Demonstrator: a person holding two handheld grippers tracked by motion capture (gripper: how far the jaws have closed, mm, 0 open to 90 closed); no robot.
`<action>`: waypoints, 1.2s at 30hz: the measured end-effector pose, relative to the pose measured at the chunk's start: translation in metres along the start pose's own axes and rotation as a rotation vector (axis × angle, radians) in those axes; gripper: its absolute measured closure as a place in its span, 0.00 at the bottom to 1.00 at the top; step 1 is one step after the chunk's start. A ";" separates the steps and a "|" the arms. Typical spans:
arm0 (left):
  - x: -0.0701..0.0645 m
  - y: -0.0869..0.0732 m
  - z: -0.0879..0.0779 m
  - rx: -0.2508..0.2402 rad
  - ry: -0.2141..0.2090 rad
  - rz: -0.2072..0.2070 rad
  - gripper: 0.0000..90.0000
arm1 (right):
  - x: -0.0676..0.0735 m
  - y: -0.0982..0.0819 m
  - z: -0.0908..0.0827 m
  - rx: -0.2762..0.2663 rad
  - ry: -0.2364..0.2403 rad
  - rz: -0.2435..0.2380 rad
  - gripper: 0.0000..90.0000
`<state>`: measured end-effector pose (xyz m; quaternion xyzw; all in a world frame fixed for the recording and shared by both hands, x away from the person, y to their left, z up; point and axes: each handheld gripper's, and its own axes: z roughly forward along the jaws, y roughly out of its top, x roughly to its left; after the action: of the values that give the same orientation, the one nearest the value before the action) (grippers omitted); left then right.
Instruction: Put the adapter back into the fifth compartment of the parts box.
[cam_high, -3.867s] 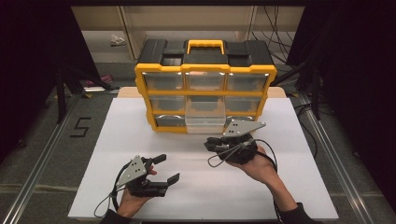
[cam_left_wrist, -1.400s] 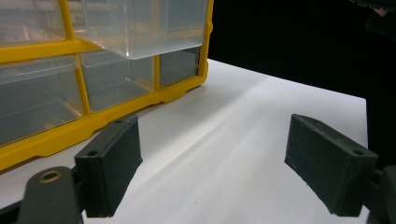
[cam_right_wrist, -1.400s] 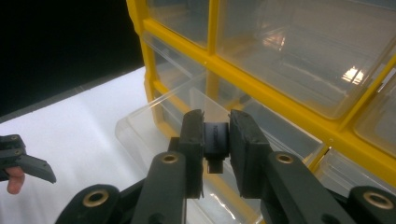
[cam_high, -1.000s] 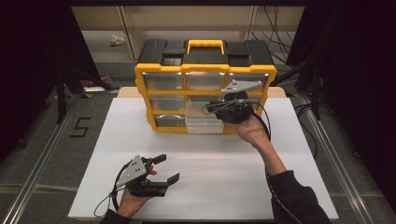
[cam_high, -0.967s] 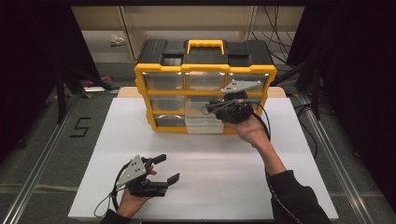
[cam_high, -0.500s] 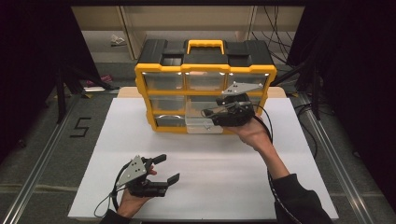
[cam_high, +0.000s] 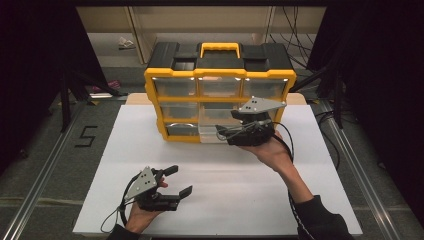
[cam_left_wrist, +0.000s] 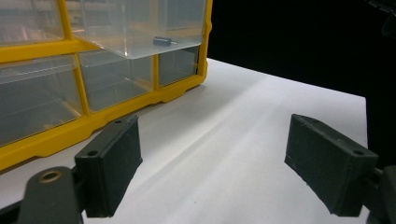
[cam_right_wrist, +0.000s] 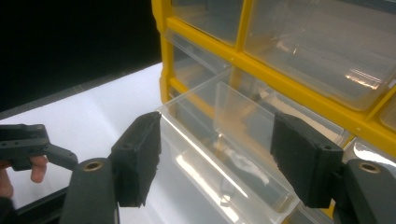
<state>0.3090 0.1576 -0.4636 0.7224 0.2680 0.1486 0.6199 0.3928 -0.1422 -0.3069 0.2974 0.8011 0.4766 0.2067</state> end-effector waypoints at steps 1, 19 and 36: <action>0.000 0.000 0.000 -0.001 -0.001 -0.002 0.20 | 0.001 -0.001 -0.001 -0.004 0.001 -0.003 0.37; 0.000 0.000 0.000 -0.001 0.000 -0.003 0.20 | 0.017 -0.019 -0.012 -0.070 0.028 0.014 0.35; 0.000 0.000 0.000 -0.003 -0.003 -0.007 0.20 | 0.027 -0.042 -0.018 -0.127 0.052 0.043 0.32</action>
<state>0.3093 0.1579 -0.4636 0.7208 0.2693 0.1460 0.6217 0.3503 -0.1506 -0.3370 0.2885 0.7678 0.5383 0.1939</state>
